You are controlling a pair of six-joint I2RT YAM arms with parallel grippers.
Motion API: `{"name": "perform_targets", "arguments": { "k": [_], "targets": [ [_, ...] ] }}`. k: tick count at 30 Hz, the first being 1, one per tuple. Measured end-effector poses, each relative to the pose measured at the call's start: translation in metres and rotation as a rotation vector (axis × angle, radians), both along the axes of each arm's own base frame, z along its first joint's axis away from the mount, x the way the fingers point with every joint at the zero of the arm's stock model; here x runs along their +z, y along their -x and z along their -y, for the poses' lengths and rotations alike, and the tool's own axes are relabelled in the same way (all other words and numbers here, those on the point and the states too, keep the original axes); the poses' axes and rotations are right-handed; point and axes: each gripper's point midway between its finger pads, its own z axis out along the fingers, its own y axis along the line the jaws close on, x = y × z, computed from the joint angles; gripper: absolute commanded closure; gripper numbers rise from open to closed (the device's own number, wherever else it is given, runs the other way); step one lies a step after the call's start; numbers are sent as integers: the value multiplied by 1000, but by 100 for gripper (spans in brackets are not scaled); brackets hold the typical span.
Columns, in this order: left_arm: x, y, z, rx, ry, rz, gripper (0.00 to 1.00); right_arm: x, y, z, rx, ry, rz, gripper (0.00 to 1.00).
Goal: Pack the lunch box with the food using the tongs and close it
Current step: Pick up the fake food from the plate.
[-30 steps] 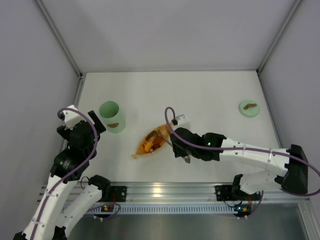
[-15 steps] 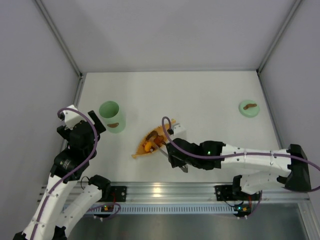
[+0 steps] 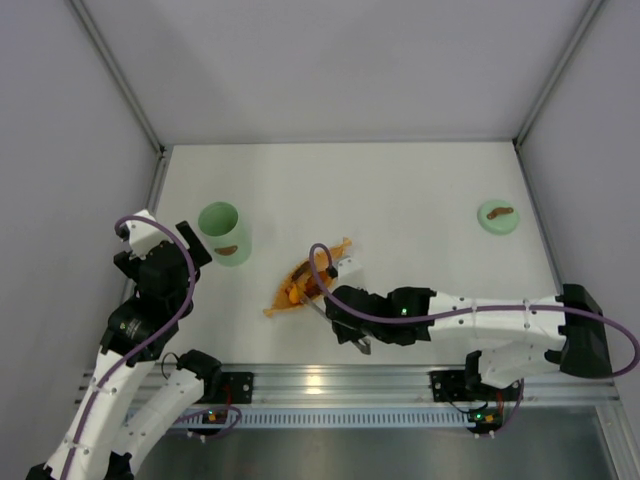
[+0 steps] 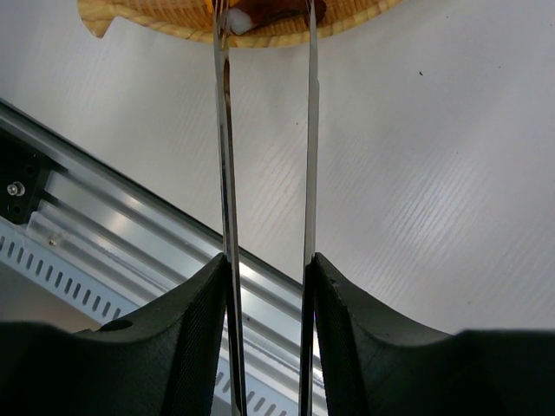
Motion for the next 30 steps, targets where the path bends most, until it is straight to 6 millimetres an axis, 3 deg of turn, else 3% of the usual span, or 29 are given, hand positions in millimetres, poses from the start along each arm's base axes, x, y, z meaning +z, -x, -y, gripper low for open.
{"name": "perform_targets", "arguments": {
  "k": [15, 30],
  "targets": [
    [0, 0, 0, 0, 0, 0, 1, 4, 5, -8, 16, -12, 1, 59],
    [0, 0, 0, 0, 0, 0, 1, -8, 5, -12, 15, 24, -11, 62]
  ]
}}
